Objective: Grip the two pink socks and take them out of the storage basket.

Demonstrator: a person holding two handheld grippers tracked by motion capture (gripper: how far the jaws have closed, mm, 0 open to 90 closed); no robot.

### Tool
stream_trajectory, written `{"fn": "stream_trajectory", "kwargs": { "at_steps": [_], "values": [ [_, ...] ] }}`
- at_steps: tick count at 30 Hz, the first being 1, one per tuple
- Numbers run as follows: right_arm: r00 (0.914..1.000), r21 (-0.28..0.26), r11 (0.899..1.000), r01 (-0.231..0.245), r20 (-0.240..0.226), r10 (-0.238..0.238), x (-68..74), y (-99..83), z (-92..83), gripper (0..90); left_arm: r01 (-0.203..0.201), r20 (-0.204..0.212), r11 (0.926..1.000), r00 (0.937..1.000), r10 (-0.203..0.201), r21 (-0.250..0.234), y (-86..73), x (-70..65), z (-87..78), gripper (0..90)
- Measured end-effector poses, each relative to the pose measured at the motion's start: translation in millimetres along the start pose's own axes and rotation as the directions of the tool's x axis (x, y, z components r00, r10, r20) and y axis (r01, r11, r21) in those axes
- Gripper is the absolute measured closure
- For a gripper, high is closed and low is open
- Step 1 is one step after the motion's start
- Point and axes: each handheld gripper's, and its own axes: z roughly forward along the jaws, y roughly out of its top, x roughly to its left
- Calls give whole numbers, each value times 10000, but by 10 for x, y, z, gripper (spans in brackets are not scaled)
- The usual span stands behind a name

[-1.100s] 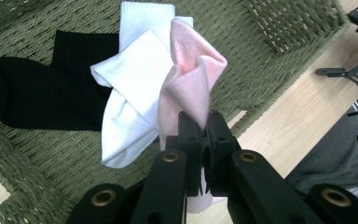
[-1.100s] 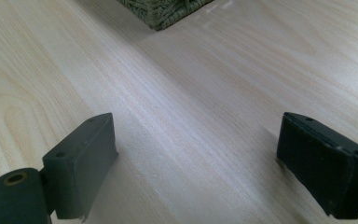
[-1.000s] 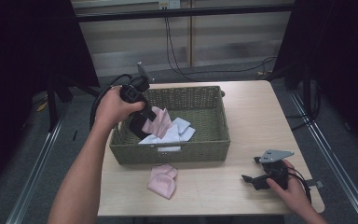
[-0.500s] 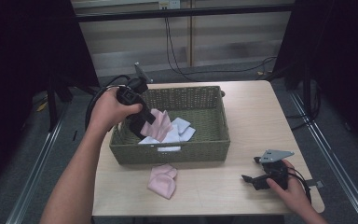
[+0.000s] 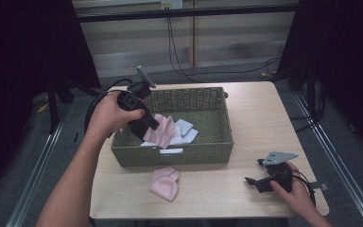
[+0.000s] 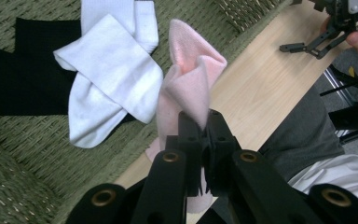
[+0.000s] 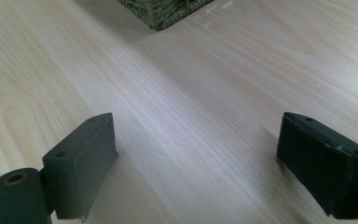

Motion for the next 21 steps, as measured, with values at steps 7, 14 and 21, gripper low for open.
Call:
{"fn": "stream_trajectory", "kwargs": {
  "at_steps": [7, 14, 21],
  "values": [
    [10000, 6, 10000, 2, 11, -2, 0, 0, 0, 110, -183, 94, 9998, 9998, 182, 124, -41, -56, 24, 870],
    [10000, -4, 10000, 24, 16, -24, -1, 0, 1, 110, -370, 187, 9992, 9992, 367, 138, -74, -122, 20, 870],
    [10000, -4, 10000, 27, 11, -27, -1, 0, 1, 110, -597, 295, 9981, 9978, 591, 176, -118, -154, 54, 870]
  ]
}}
